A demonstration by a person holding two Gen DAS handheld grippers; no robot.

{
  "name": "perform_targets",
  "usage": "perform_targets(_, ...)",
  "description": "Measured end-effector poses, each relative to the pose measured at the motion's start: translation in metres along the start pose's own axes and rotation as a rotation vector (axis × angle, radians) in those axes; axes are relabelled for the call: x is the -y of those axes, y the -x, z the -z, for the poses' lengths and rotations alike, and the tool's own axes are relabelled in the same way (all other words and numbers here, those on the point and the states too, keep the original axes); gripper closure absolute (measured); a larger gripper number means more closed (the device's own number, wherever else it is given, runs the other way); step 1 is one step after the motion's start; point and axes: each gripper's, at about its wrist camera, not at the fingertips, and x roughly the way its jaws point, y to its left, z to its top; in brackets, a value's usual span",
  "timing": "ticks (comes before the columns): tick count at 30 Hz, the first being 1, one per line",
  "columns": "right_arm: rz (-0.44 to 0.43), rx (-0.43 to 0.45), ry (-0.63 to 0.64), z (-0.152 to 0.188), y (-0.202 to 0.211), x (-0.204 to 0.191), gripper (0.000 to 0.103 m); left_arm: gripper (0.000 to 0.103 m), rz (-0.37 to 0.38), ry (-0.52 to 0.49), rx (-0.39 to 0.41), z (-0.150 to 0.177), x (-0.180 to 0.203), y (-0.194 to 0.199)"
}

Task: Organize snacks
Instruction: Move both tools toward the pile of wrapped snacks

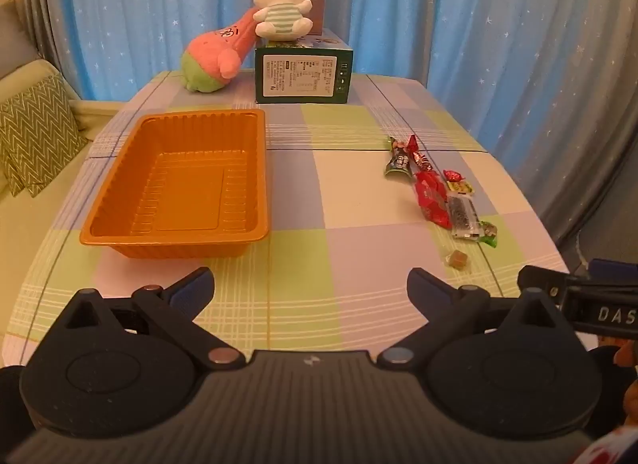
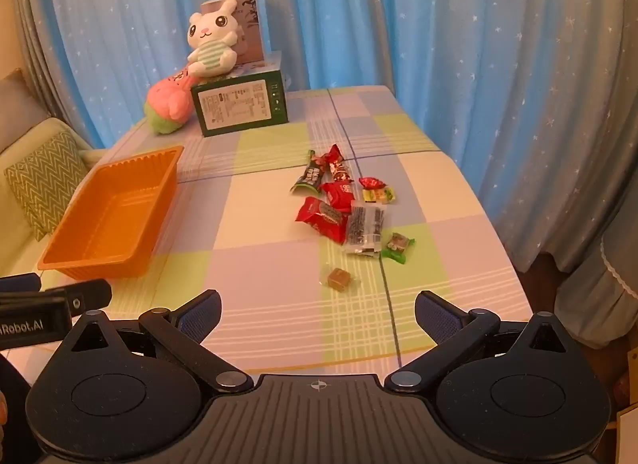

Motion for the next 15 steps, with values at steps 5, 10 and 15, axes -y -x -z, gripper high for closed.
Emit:
perform_targets(5,0.004,0.005,0.003,-0.0010,0.0008,0.0021,0.000,0.001,0.018,0.017,-0.002,-0.0013,0.0011,0.0052)
perform_targets(10,0.011,0.009,-0.009,-0.0022,0.0026,0.0036,0.000,0.001,0.031,0.038,0.003,-0.0034,0.0033,0.0040)
perform_targets(15,0.010,0.008,-0.019,-0.0006,0.0030,0.0064,0.000,0.002,0.034,0.040,-0.005,-0.0055,0.0078,0.0012)
